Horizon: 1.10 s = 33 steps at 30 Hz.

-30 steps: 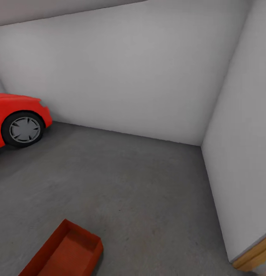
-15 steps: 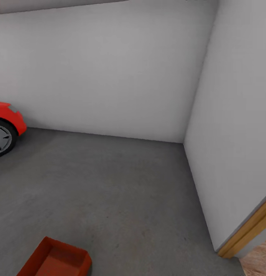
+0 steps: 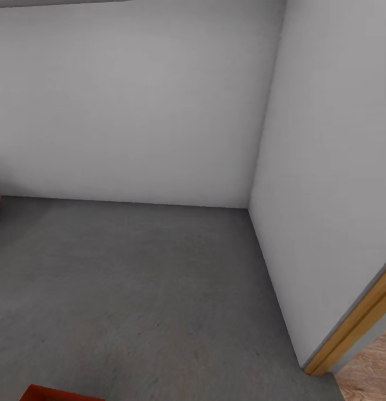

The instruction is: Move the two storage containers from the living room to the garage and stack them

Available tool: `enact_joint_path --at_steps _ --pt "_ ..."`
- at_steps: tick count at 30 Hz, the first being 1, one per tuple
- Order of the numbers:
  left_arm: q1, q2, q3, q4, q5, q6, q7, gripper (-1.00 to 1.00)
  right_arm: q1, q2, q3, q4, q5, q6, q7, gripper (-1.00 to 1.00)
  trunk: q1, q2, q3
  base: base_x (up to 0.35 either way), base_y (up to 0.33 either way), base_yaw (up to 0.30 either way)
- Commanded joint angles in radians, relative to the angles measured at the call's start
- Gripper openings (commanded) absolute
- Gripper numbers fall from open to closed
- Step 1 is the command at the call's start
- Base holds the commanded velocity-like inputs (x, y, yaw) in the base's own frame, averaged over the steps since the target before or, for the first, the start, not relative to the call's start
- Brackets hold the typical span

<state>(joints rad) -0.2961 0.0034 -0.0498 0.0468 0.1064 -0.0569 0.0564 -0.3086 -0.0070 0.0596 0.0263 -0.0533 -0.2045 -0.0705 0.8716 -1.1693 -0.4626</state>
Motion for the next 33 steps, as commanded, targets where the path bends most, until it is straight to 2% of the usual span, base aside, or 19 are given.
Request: enact_joint_path --at_steps 1,33 --pt "-0.002 0.000 -0.006 0.004 0.010 -0.006 0.000 1.00 -0.001 0.000 0.006 0.003 -0.005 -0.005 -0.002 1.00 0.000 -0.001 -0.001 0.010 -0.002 -0.050" --pt "-0.002 0.000 -0.005 0.004 0.010 -0.006 0.000 1.00 -0.001 -0.001 0.006 0.004 -0.005 -0.006 -0.002 1.00 0.000 -0.001 0.016 0.001 0.000 -0.278"
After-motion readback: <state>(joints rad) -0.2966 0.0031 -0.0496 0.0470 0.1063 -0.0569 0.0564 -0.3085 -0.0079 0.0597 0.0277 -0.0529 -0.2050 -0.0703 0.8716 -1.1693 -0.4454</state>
